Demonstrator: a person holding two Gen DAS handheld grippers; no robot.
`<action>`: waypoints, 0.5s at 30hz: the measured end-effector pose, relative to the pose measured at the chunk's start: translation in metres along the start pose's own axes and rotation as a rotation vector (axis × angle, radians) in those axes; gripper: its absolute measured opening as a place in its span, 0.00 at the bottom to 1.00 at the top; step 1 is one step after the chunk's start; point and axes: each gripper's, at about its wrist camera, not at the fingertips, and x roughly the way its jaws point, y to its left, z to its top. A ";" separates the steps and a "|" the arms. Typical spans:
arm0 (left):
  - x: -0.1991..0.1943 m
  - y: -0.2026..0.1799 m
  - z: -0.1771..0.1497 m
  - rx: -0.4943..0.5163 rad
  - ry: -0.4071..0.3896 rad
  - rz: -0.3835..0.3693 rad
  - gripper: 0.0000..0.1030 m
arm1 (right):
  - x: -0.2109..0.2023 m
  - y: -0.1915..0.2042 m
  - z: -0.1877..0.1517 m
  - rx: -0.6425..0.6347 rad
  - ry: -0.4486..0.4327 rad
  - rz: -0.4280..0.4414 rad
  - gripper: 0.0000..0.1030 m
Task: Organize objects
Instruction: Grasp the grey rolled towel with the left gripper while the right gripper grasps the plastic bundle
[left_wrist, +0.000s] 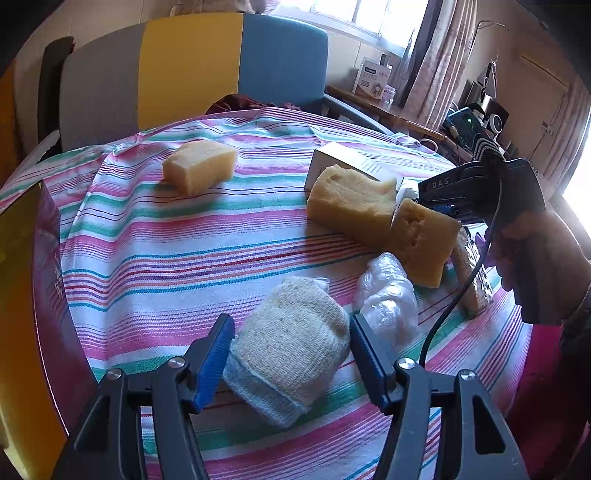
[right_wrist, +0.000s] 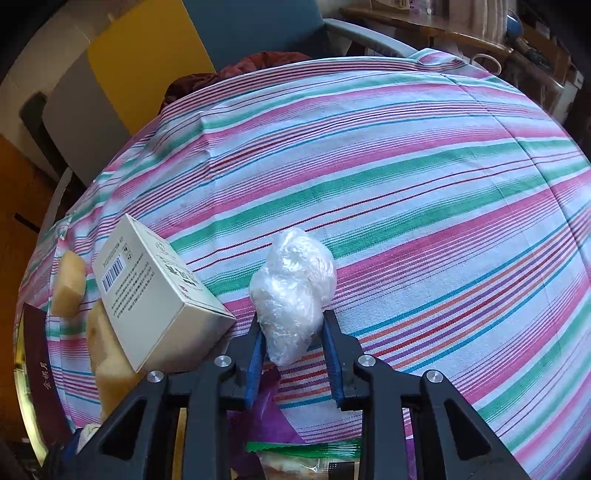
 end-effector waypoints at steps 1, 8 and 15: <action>0.000 0.000 0.000 0.002 -0.001 0.001 0.62 | 0.000 0.001 0.000 -0.008 -0.001 -0.006 0.28; -0.003 -0.003 0.002 0.003 0.003 0.007 0.57 | 0.000 0.003 0.000 -0.039 -0.013 -0.030 0.26; -0.050 0.012 0.001 -0.063 -0.034 -0.019 0.57 | 0.000 0.007 0.001 -0.074 -0.029 -0.053 0.26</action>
